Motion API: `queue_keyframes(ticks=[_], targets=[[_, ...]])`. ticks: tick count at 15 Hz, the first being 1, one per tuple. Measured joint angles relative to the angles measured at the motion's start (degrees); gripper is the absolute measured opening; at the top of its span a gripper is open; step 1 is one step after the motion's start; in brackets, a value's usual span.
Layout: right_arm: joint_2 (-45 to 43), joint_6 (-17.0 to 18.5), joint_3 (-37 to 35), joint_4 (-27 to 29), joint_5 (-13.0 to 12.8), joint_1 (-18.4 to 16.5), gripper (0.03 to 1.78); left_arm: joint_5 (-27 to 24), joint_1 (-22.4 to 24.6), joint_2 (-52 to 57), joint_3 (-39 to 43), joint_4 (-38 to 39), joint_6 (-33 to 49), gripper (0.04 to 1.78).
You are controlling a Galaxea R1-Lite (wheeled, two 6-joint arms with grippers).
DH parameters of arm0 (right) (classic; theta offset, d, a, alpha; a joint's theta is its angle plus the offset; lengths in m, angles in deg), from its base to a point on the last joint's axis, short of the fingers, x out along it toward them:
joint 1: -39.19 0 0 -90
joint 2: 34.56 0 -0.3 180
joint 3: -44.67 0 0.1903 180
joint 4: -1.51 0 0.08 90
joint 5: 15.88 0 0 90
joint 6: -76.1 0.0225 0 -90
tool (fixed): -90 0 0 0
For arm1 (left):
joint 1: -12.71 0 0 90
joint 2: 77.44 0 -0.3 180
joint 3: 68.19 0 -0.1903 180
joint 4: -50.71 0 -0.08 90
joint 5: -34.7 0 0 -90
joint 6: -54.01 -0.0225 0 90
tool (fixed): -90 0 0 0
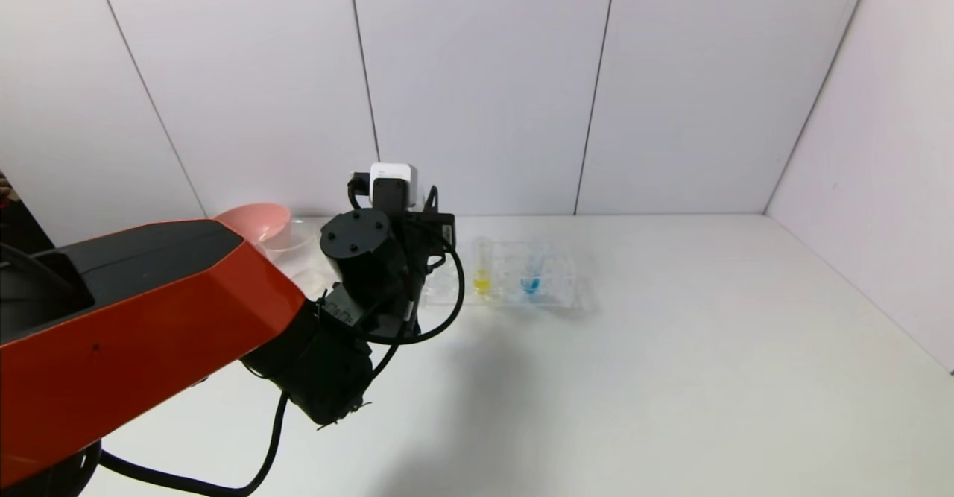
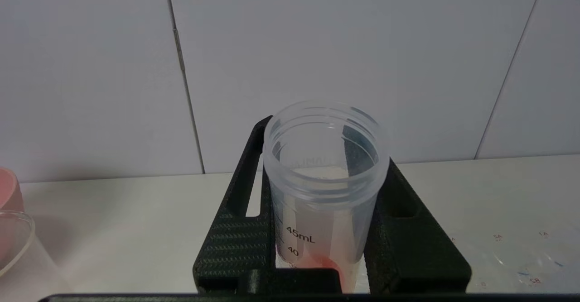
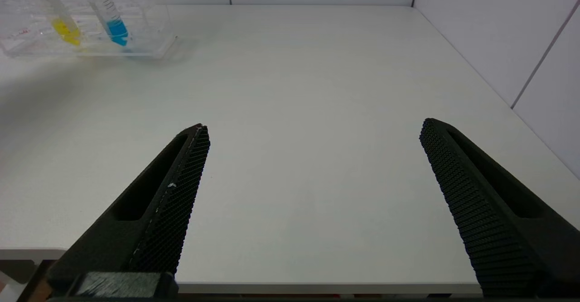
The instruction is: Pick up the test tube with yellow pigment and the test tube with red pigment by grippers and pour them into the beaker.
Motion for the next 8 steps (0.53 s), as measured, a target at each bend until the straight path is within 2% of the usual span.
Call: queue_keyframes(ticks=[8], targets=[[0.00, 0.00, 0.00, -0.02, 0.02, 0.00, 1.70, -0.16, 0.55, 5.92, 2.23, -2.50, -0.17, 0.53]])
